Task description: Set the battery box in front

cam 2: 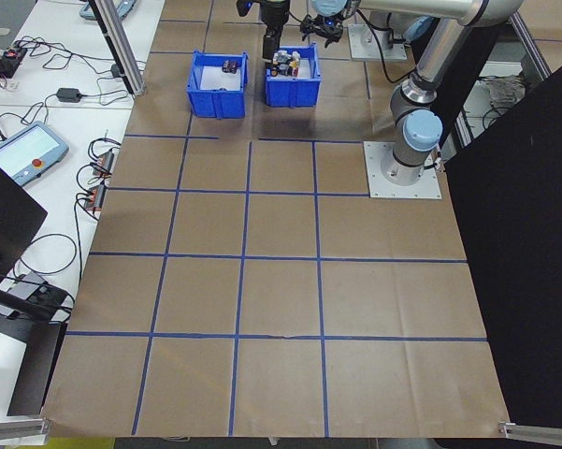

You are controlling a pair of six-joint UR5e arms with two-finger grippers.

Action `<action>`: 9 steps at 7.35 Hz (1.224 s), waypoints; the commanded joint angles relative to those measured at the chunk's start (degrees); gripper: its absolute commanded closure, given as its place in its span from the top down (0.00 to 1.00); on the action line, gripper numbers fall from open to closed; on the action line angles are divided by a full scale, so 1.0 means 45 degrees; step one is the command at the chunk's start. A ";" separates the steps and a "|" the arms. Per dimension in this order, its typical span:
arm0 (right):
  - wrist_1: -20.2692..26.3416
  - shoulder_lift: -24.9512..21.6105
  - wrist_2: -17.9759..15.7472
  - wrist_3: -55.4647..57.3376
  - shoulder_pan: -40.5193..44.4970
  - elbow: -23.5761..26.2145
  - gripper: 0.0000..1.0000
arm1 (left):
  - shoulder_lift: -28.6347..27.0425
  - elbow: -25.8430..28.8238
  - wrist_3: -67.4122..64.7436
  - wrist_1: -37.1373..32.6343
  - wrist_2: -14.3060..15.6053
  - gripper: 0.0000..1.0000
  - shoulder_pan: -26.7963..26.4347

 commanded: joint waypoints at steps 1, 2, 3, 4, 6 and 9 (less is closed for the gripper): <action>0.0362 -0.0940 0.1540 0.0092 -0.2313 -0.0131 1.00 | -0.0008 0.0068 -0.0039 0.0000 -0.0001 1.00 0.0000; 0.0537 -0.1388 0.2366 0.0364 -0.3641 -0.0132 1.00 | -0.0027 0.0107 -0.0078 0.0000 -0.0001 1.00 0.0000; 0.0616 -0.1740 0.2645 0.2087 -0.5027 -0.0402 1.00 | -0.0047 0.0146 -0.0078 0.0000 -0.0001 1.00 0.0000; 0.1448 -0.1667 0.3557 0.2491 -0.6298 -0.1043 1.00 | -0.0047 0.0127 -0.0078 0.0000 -0.0020 1.00 0.0000; 0.2724 -0.1336 0.4132 0.5853 -0.8023 -0.2643 1.00 | -0.0221 0.0282 -0.0117 -0.0019 -0.0001 1.00 -0.0020; 0.4336 0.0747 0.4035 1.0588 -0.8205 -0.5666 1.00 | -0.0048 0.0031 -0.0117 -0.0019 -0.0059 1.00 -0.0020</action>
